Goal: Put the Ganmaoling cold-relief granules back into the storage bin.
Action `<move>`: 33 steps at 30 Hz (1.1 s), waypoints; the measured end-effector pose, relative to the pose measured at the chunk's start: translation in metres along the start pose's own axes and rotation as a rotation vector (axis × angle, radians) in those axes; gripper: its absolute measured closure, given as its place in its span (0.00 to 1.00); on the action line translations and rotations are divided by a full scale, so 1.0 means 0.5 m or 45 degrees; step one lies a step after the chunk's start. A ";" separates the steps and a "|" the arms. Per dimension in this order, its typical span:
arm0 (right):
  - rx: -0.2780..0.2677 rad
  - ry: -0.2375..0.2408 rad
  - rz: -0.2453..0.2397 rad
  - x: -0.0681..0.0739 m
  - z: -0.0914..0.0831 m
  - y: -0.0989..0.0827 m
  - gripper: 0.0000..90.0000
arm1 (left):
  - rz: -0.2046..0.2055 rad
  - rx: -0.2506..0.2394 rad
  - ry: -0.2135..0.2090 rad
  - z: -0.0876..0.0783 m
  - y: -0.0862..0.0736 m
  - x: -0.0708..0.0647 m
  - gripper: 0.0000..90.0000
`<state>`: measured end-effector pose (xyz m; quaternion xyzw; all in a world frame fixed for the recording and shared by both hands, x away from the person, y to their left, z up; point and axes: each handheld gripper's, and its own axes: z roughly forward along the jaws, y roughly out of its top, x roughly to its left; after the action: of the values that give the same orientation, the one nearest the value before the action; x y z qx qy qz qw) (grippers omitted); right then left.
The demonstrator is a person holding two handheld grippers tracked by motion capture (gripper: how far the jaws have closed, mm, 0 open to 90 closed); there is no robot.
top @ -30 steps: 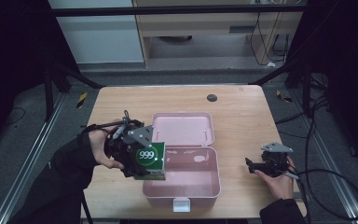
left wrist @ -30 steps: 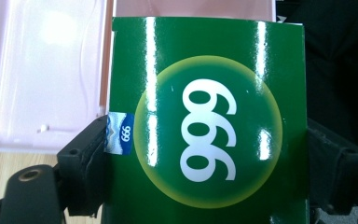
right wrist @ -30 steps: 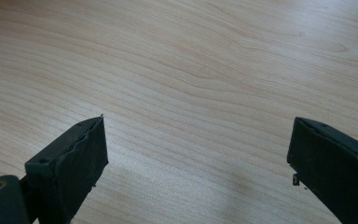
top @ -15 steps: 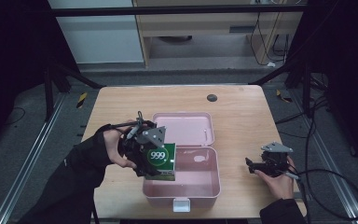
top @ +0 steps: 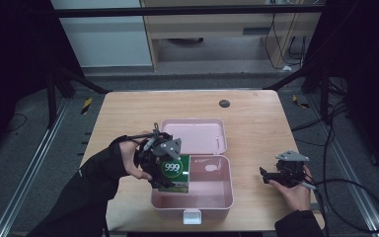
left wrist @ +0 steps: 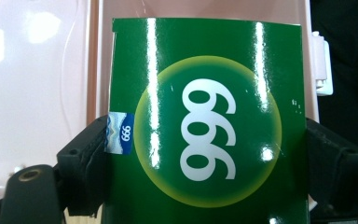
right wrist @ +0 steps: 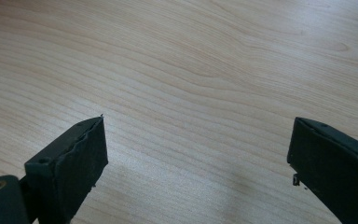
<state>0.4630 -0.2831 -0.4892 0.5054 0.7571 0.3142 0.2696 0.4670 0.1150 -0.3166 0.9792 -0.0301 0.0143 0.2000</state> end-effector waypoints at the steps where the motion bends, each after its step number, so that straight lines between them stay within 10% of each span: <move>1: 0.000 0.000 0.000 0.000 0.000 0.000 0.06 | -0.002 0.002 -0.002 0.004 -0.001 0.000 0.16; 33: 0.015 0.002 -0.015 0.003 0.005 -0.001 0.05 | -0.059 0.051 -0.013 0.099 -0.051 0.003 0.16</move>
<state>0.4641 -0.2813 -0.4916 0.5024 0.7621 0.3085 0.2677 0.4709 0.1192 -0.3720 0.9836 -0.0083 0.0054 0.1804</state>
